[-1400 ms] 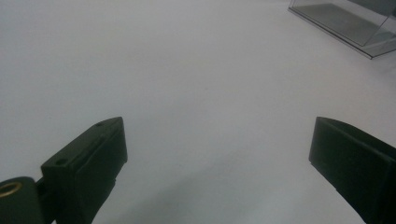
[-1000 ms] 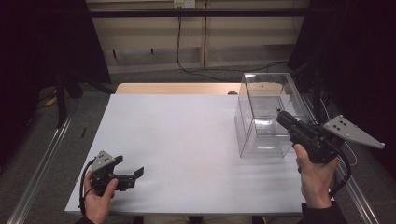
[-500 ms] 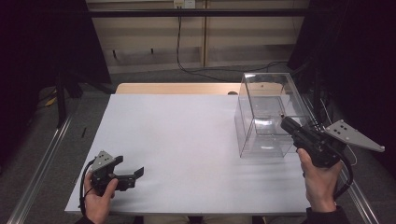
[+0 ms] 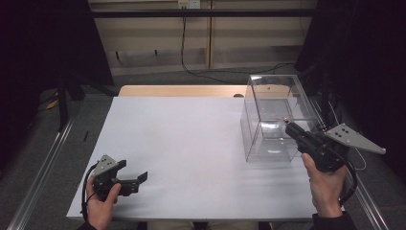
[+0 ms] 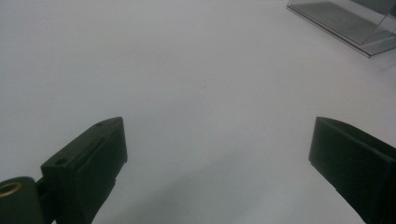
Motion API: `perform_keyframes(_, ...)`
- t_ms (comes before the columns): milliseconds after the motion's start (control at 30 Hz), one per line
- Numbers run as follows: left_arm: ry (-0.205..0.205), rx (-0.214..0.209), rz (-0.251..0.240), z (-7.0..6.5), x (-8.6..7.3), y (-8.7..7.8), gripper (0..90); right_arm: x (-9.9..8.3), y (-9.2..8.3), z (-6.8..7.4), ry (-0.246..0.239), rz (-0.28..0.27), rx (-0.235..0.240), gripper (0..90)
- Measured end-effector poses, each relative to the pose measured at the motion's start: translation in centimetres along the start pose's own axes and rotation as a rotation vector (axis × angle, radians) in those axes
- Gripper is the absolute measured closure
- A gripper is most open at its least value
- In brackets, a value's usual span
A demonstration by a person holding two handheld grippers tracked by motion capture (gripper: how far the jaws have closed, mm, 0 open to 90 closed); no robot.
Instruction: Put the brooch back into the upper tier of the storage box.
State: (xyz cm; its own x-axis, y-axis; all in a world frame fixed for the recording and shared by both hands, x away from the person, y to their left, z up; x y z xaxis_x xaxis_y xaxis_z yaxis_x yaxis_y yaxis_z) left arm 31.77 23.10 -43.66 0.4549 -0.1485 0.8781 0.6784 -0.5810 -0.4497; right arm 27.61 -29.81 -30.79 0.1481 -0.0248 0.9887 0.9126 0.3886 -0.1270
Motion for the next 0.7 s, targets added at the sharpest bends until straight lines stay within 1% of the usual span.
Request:
perform_keyframes(33, 0.0, -0.001, 0.002, 0.0, -0.01, 0.0, 3.9, 0.0, -0.01, -0.07, 0.01, -0.001, 0.005, 84.3)
perform_keyframes(167, -0.001, 0.0, -0.001, -0.01, 0.01, -0.02, 3.9, 0.02, -0.1, -0.18, 0.006, -0.001, 0.001, 83.1)
perform_keyframes(300, -0.001, 0.0, 0.0, -0.02, 0.02, -0.05, 3.9, 0.06, -0.16, -0.16, 0.01, -0.005, 0.001, 77.6)
perform_keyframes(433, -0.003, 0.001, -0.004, -0.01, 0.01, -0.04, 3.9, 0.12, -0.19, -0.19, 0.013, -0.01, -0.001, 66.5)
perform_keyframes(533, -0.003, 0.001, -0.002, -0.01, 0.01, -0.03, 3.9, 0.33, -0.39, -0.14, 0.009, -0.031, 0.001, 59.5)
perform_keyframes(567, -0.002, 0.0, -0.002, -0.01, 0.01, -0.03, 3.9, 0.4, -0.43, -0.09, 0.005, -0.031, -0.008, 56.1)
perform_keyframes(633, 0.0, 0.002, 0.001, -0.02, 0.02, -0.05, 3.9, 0.5, -0.43, -0.02, 0.002, -0.041, -0.007, 50.6)
perform_keyframes(700, -0.002, 0.005, 0.001, -0.02, 0.01, -0.03, 3.9, 0.55, -0.39, -0.01, -0.003, -0.035, -0.009, 42.2)
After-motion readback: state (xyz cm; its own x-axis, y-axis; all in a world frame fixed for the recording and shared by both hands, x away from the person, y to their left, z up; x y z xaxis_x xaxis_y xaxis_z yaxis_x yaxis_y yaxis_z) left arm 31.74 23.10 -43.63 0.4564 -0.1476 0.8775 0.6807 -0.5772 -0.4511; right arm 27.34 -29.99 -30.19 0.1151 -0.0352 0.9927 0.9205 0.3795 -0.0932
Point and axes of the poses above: each handheld gripper's, and its own axes: y roughly forward along the jaws, x roughly out of its top, z roughly to its left, the point moved 1 cm from there along y, roughly forward along the jaws, and after that the axes turned 4 degrees about -z, right-handed, at the moved point
